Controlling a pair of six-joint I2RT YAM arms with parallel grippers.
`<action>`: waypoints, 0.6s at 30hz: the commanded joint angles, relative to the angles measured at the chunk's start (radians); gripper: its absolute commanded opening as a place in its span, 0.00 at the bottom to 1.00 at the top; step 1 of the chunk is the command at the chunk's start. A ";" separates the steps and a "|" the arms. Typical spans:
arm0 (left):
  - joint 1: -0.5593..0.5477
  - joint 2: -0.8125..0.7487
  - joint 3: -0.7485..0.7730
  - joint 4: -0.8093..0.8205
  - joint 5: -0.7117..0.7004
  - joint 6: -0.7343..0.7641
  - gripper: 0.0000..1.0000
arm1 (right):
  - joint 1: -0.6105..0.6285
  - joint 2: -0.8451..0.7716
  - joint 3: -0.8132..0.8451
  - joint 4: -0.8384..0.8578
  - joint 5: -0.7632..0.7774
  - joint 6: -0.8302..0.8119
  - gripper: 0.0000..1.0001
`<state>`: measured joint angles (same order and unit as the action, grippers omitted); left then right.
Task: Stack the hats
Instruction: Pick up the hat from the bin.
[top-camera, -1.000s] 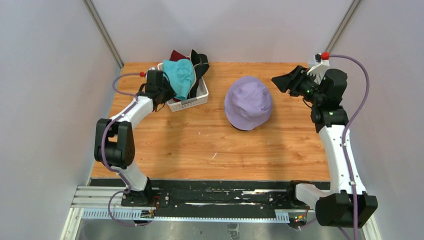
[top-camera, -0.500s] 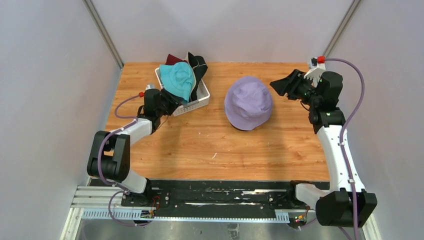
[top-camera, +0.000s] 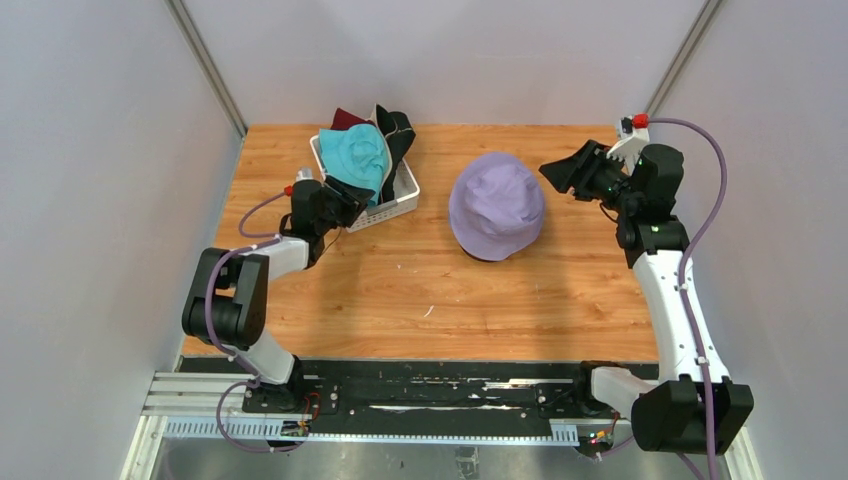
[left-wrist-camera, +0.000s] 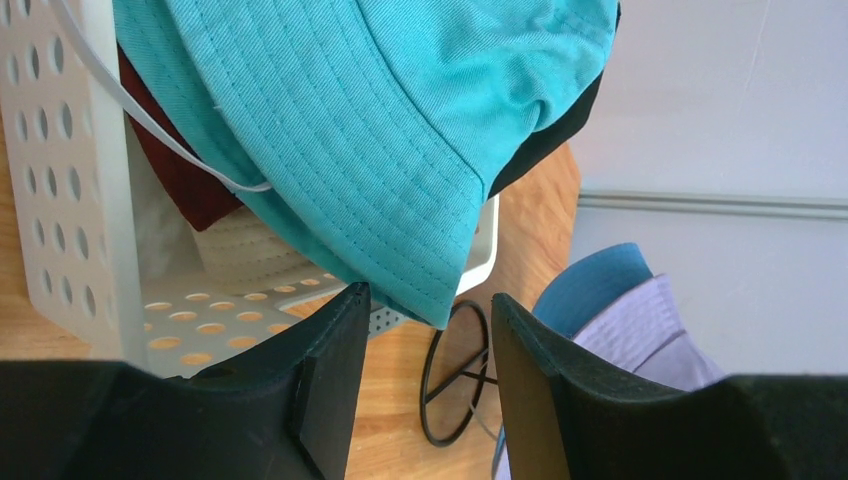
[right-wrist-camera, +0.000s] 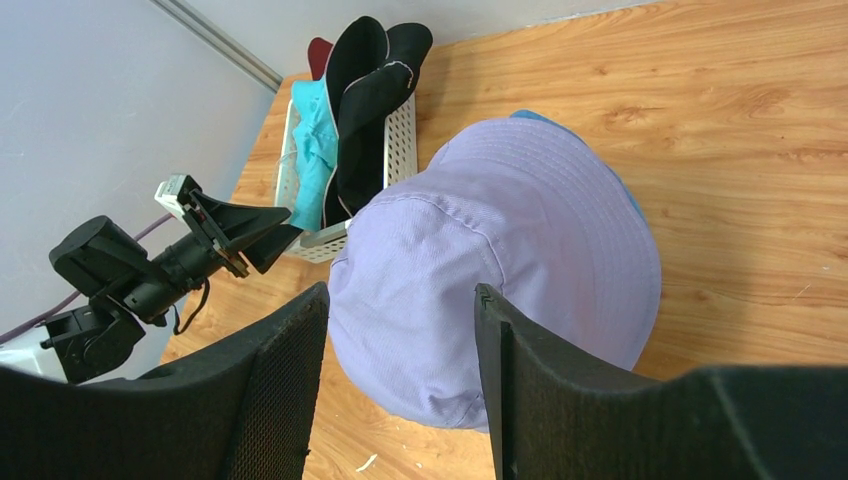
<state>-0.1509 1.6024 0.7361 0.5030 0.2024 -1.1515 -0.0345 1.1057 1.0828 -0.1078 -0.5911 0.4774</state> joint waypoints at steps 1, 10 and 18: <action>-0.001 -0.012 -0.023 0.065 0.032 -0.028 0.53 | 0.015 -0.002 -0.013 0.032 0.002 0.000 0.55; -0.001 -0.005 -0.044 0.095 0.027 -0.037 0.53 | 0.015 -0.005 -0.022 0.038 0.001 0.003 0.55; -0.001 0.080 -0.053 0.278 -0.001 -0.080 0.53 | 0.015 -0.008 -0.035 0.044 0.000 0.001 0.55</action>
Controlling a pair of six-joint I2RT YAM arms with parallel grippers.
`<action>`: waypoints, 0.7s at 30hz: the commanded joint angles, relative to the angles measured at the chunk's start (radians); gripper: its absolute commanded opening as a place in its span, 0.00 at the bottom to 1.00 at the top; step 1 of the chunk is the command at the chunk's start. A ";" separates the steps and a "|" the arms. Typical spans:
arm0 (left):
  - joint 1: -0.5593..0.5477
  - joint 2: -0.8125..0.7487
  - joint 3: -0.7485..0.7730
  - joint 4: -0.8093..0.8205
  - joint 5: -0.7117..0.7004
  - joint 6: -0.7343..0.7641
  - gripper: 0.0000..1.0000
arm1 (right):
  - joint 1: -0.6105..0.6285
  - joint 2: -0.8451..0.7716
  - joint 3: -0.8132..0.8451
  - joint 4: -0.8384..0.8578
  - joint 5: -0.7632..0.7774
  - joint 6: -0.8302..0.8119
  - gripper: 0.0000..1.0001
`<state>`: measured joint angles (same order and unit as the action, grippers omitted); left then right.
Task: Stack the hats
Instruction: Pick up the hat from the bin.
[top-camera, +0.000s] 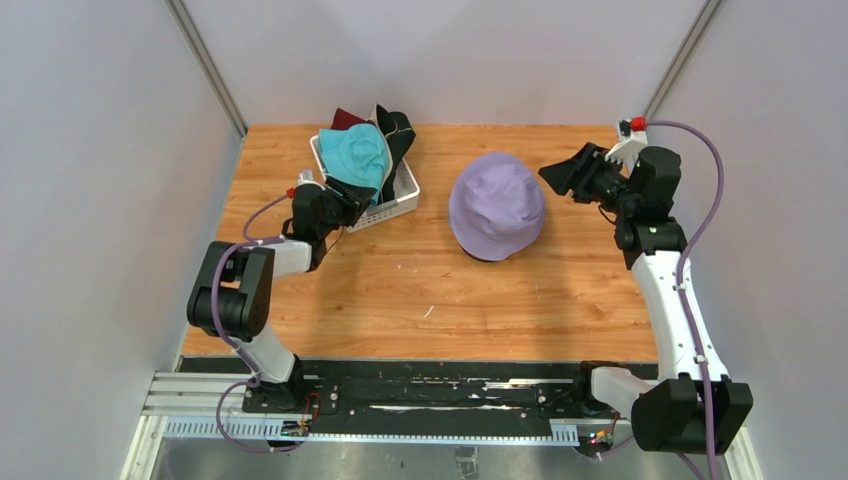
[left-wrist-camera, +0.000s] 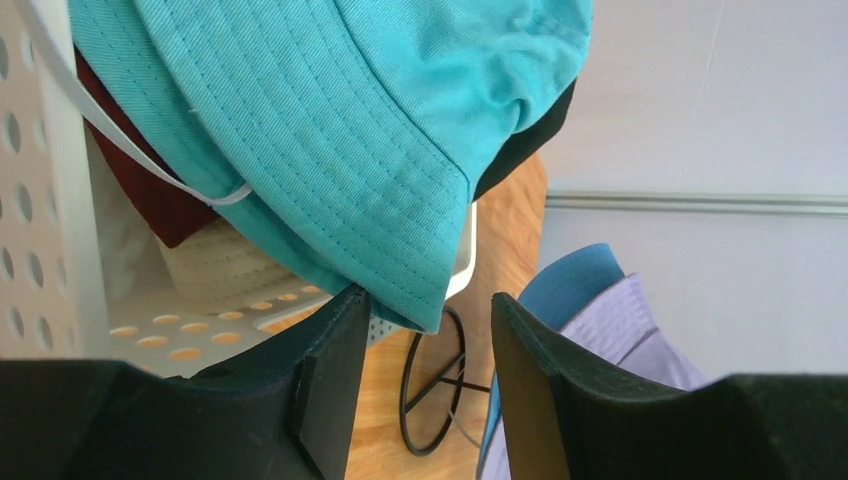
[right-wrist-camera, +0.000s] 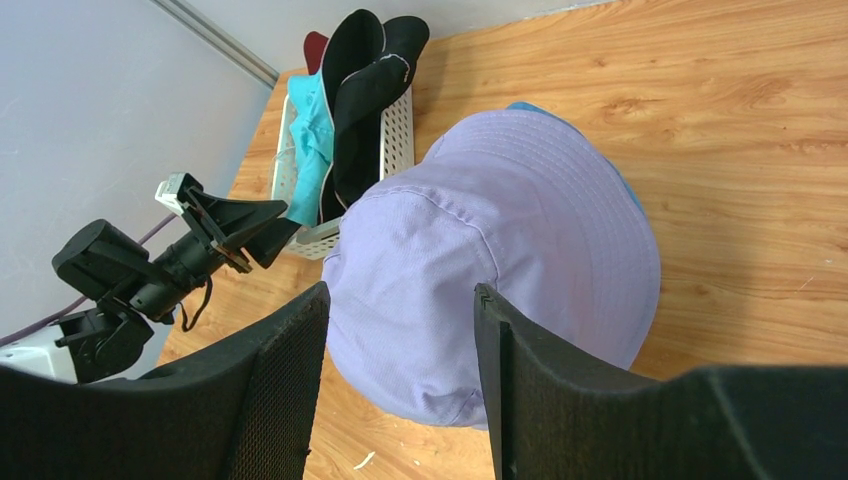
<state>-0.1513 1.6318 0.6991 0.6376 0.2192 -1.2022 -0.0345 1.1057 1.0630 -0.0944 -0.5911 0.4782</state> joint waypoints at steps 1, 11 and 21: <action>-0.001 0.064 -0.012 0.155 -0.019 -0.037 0.53 | 0.015 -0.007 -0.017 0.032 0.000 0.000 0.54; -0.001 0.034 -0.076 0.227 -0.102 -0.046 0.47 | 0.015 0.000 -0.027 0.052 -0.011 0.008 0.54; -0.001 0.001 -0.068 0.238 -0.132 -0.031 0.21 | 0.015 0.003 -0.035 0.065 -0.020 0.016 0.54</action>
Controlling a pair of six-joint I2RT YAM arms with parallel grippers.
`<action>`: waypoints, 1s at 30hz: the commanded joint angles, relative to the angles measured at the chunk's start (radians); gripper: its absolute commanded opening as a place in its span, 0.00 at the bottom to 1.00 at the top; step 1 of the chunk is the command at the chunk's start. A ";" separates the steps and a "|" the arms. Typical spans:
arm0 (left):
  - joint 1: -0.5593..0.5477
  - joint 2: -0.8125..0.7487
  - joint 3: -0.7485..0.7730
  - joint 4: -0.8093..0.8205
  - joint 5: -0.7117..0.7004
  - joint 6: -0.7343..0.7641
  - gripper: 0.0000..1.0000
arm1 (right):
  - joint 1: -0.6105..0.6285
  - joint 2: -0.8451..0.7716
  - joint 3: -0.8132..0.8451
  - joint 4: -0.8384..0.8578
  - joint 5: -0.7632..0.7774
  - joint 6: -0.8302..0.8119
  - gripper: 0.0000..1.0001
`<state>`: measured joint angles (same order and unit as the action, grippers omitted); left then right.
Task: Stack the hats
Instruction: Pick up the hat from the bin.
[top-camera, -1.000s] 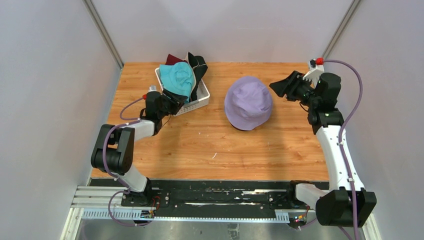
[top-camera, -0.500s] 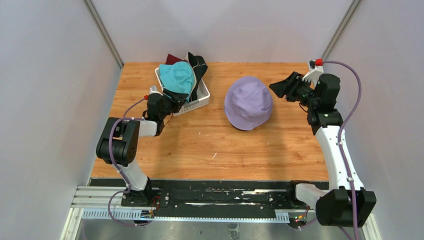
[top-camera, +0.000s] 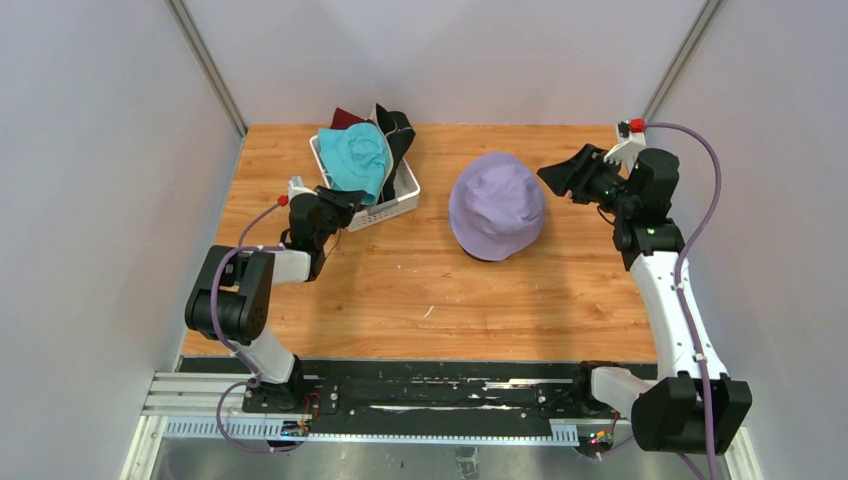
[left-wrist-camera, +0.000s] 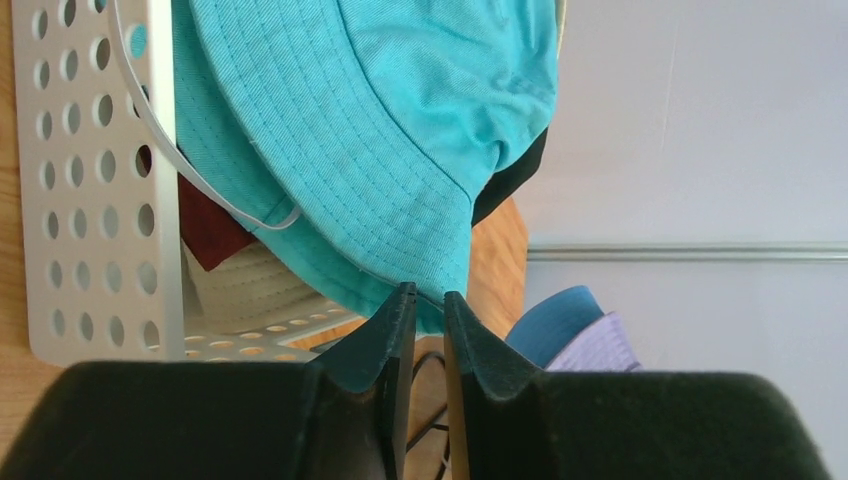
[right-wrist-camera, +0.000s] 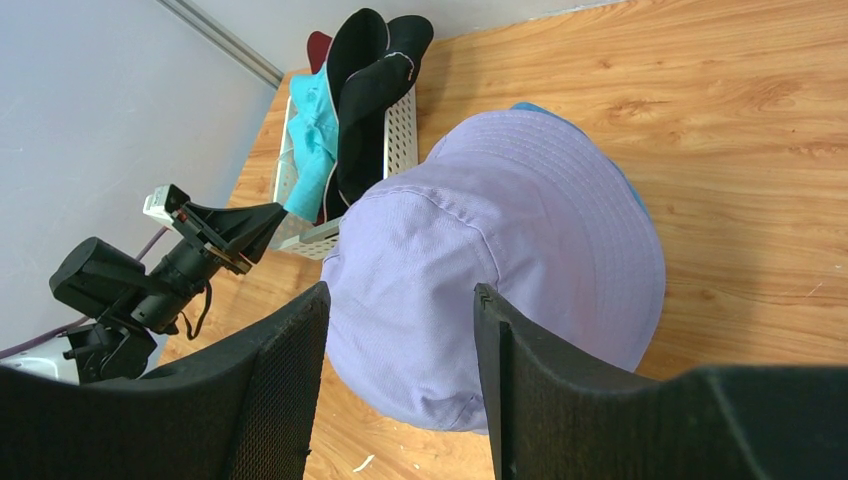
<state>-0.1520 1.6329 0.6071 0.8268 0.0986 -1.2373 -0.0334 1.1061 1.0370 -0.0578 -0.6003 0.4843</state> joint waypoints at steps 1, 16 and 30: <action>0.000 0.010 0.028 0.060 0.005 -0.004 0.23 | 0.013 0.002 -0.009 0.030 -0.010 0.010 0.54; -0.003 0.000 -0.036 0.103 0.052 -0.055 0.40 | 0.013 -0.003 -0.020 0.037 -0.008 0.012 0.54; -0.020 0.035 -0.065 0.170 0.052 -0.080 0.40 | 0.013 -0.010 -0.025 0.034 -0.006 0.011 0.54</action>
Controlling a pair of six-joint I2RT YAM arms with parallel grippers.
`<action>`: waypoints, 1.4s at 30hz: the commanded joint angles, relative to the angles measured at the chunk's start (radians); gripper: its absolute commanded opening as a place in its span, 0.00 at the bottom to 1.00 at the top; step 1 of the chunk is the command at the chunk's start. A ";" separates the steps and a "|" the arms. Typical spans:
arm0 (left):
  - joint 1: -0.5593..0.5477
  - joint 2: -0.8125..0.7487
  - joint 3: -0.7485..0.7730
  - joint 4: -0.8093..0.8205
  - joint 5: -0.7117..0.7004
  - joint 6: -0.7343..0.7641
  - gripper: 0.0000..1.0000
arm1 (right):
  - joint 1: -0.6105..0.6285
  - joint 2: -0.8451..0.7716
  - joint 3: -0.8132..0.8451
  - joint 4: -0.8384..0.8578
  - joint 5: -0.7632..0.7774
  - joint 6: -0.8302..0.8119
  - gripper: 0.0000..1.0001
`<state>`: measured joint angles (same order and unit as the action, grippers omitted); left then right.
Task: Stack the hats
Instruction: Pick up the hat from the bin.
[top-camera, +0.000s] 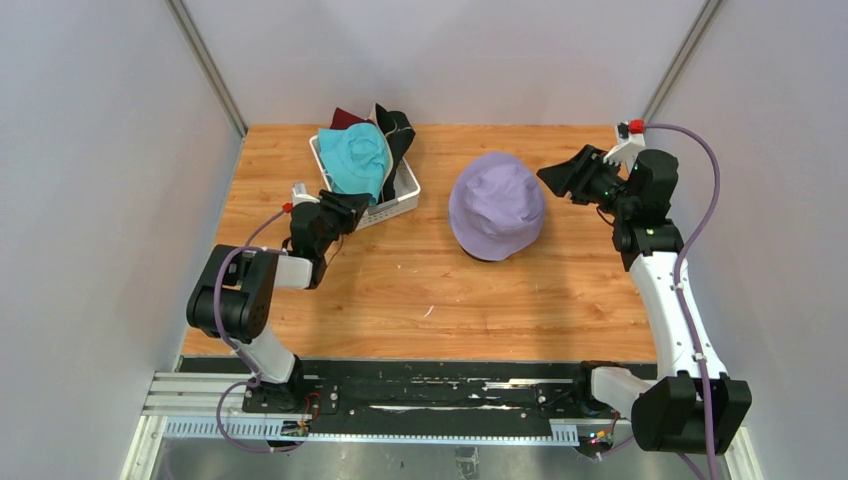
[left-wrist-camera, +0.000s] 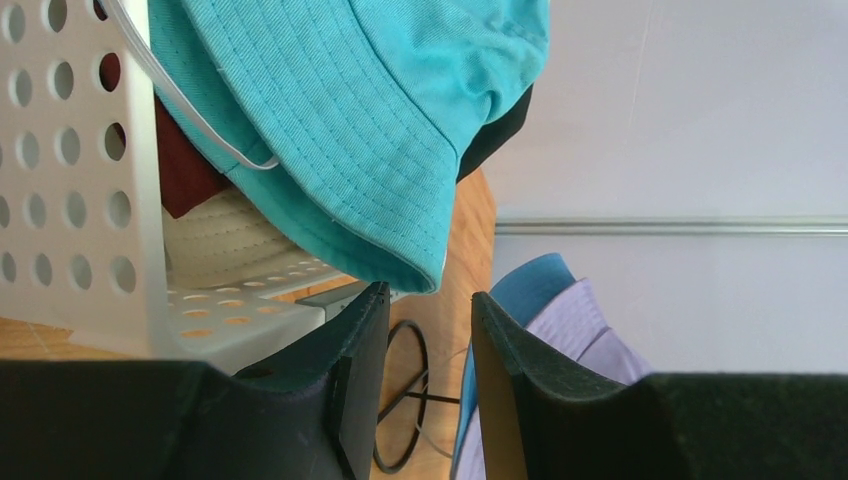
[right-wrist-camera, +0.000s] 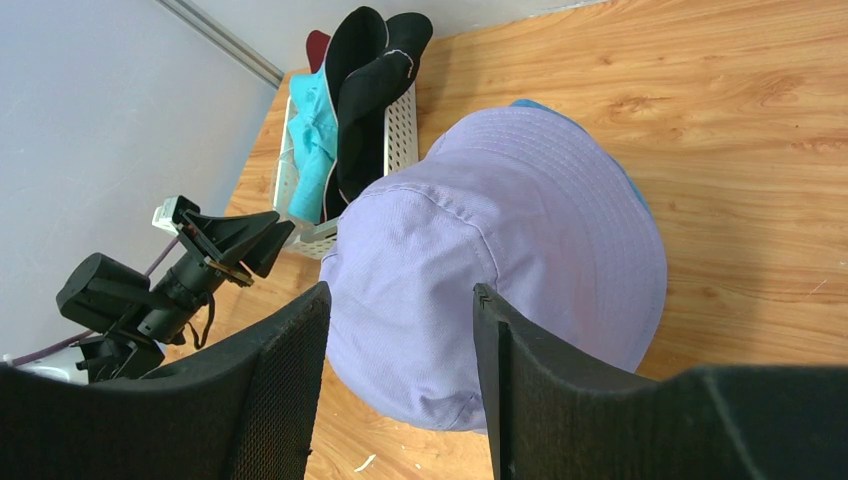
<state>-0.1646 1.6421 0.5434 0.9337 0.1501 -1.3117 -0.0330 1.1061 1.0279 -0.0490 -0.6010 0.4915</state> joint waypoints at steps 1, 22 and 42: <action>-0.009 0.033 0.003 0.066 0.001 -0.008 0.40 | 0.013 -0.010 -0.016 0.026 -0.005 0.003 0.54; -0.021 0.125 0.061 0.146 -0.052 -0.014 0.41 | 0.013 -0.001 -0.017 0.029 0.000 -0.003 0.54; -0.020 -0.045 0.193 -0.079 -0.043 0.116 0.00 | 0.014 -0.003 -0.017 0.048 -0.031 0.010 0.53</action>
<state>-0.1810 1.7363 0.6765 0.9508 0.1162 -1.2800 -0.0330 1.1061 1.0218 -0.0433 -0.6022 0.4923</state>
